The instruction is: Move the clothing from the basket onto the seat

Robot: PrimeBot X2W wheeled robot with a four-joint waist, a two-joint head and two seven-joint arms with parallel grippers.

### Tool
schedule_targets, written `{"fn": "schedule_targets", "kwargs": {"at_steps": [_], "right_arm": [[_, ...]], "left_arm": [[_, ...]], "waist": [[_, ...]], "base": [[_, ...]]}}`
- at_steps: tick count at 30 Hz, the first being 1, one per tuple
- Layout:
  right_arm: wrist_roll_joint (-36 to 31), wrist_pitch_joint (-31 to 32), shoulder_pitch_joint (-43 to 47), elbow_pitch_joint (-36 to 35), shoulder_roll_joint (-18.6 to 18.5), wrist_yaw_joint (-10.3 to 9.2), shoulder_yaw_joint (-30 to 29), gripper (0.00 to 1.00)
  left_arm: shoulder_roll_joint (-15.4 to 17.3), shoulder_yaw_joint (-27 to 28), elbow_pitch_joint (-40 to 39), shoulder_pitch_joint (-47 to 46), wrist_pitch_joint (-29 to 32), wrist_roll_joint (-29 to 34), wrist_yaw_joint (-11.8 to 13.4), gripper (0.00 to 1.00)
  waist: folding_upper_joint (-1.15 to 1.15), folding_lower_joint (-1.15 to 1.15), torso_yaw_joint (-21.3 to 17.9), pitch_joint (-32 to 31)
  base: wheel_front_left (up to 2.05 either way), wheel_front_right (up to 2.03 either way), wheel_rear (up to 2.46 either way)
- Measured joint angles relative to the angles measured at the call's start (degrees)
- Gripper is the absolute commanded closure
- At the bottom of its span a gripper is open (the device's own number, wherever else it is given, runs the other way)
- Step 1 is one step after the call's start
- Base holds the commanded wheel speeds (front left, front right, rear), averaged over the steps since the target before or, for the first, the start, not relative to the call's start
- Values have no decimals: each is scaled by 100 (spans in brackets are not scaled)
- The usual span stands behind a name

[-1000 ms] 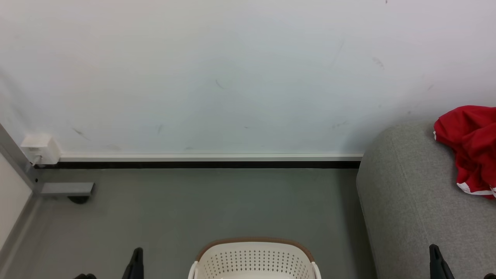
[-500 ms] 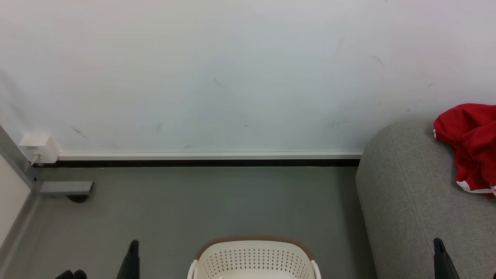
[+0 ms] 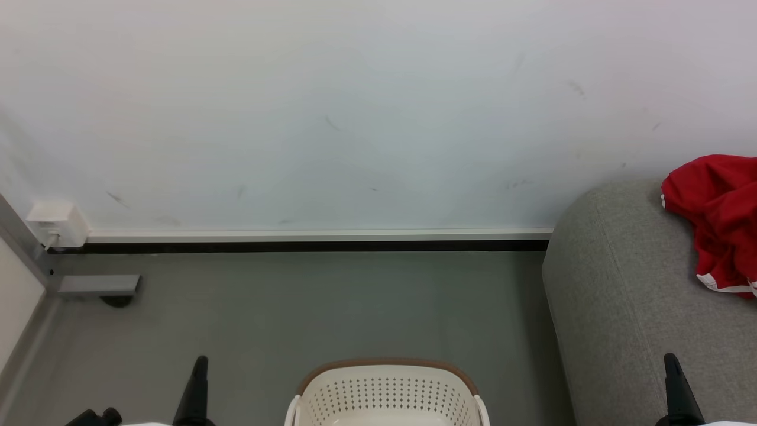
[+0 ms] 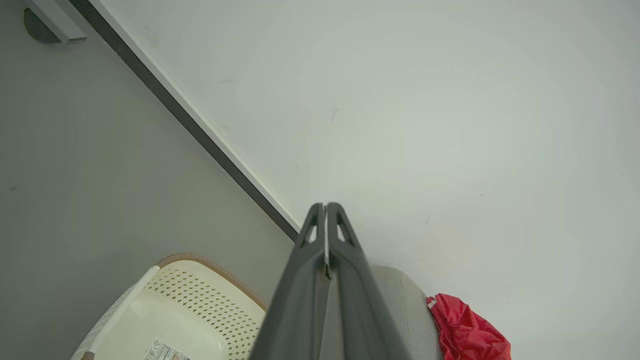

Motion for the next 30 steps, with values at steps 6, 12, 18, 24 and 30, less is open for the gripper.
{"fn": "schedule_targets", "kwargs": {"at_steps": [6,12,18,24,30], "right_arm": [[378,105,-82,-27,-2,0,-22,100],[728,192,-96,-51,-3,0,-48,100],[1067,270,-170,-85,-7,0,-70,100],[1388,364,-201,-108,-9,0,-93,100],[1702,437,-220,-131,-11,0,-109,100]], "left_arm": [[1,44,-11,-65,88,-402,-23,100],[1,79,-19,-104,179,-779,-51,100],[2,111,-24,-159,270,-1127,-74,100],[2,152,-30,-207,365,-1452,-101,100],[2,191,-37,-240,431,-1759,-118,100]], "waist": [[0,0,-7,17],[0,0,-13,34],[0,0,-19,51],[0,0,-26,68],[0,0,-32,85]], "base": [[0,0,0],[0,0,0],[0,0,0],[0,0,0],[0,0,0]]}}
